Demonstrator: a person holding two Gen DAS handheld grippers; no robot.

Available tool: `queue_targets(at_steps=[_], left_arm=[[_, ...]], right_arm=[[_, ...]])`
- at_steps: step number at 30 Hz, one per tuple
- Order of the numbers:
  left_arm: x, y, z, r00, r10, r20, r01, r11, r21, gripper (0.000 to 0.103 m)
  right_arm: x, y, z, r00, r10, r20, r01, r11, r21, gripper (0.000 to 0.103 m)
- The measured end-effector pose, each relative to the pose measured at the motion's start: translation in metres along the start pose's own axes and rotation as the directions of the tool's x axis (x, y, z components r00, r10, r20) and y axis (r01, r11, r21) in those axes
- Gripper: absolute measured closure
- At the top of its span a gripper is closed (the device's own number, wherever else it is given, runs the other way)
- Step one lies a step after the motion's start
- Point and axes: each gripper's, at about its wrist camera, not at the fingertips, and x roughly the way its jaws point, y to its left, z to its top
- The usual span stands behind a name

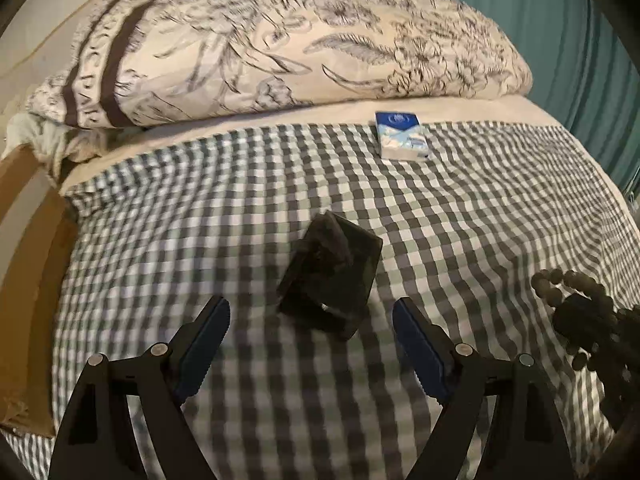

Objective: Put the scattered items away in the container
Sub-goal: 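Grasp the black pouch with the left tool while the right tool holds the bracelet, then carry the black pouch with the left tool while the right tool carries the bracelet to the box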

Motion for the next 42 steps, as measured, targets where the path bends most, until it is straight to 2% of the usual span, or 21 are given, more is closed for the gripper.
queue_targets(at_steps=[3, 4, 5, 6, 7, 11, 16, 20, 25, 33, 42], left_arm=[[0.012, -0.006, 0.003, 1.0, -0.011, 0.0, 0.011, 1.0, 0.021, 0.017], [0.016, -0.007, 0.004, 1.0, -0.011, -0.003, 0.011, 0.999, 0.03, 0.021], [0.019, -0.008, 0.004, 1.0, -0.01, -0.007, 0.01, 0.999, 0.037, 0.028], [0.023, -0.009, 0.004, 1.0, -0.003, -0.016, 0.003, 0.999, 0.041, 0.048], [0.027, -0.008, 0.003, 1.0, 0.003, -0.027, -0.002, 0.999, 0.041, 0.051], [0.025, -0.001, 0.002, 1.0, -0.016, -0.018, 0.016, 1.0, 0.009, 0.051], [0.008, 0.008, -0.002, 1.0, -0.007, -0.005, 0.007, 1.0, -0.012, 0.051], [-0.018, 0.013, -0.007, 1.0, -0.001, 0.009, 0.001, 0.999, -0.037, 0.051], [-0.054, 0.02, -0.017, 0.999, -0.026, 0.021, 0.027, 0.997, -0.077, 0.051], [-0.107, 0.032, -0.036, 1.0, 0.012, 0.026, -0.009, 0.994, -0.105, 0.051], [-0.166, 0.066, -0.05, 0.996, 0.054, 0.078, -0.04, 0.985, -0.168, 0.051]], right_arm=[[0.008, -0.005, 0.003, 1.0, -0.004, -0.009, 0.004, 1.0, 0.012, 0.092], [0.011, -0.006, 0.003, 1.0, -0.003, -0.014, 0.003, 1.0, 0.016, 0.092], [0.013, -0.007, 0.004, 1.0, -0.003, -0.02, 0.003, 1.0, 0.019, 0.092], [0.016, -0.007, 0.004, 1.0, -0.004, -0.026, 0.005, 1.0, 0.021, 0.092], [0.019, -0.007, 0.005, 0.999, -0.008, -0.033, 0.008, 1.0, 0.02, 0.092], [0.023, -0.003, 0.006, 0.999, -0.017, -0.036, 0.017, 1.0, 0.01, 0.092], [0.015, 0.003, 0.009, 1.0, -0.008, -0.017, 0.008, 1.0, 0.009, 0.092], [-0.002, 0.013, 0.011, 1.0, -0.002, 0.009, 0.002, 1.0, -0.003, 0.092], [-0.023, 0.027, 0.012, 0.999, -0.018, 0.029, 0.018, 0.999, -0.027, 0.092], [-0.069, 0.055, 0.009, 0.996, 0.006, 0.093, -0.001, 0.998, -0.06, 0.092], [-0.114, 0.095, 0.0, 0.988, 0.049, 0.148, -0.032, 0.993, -0.115, 0.092]])
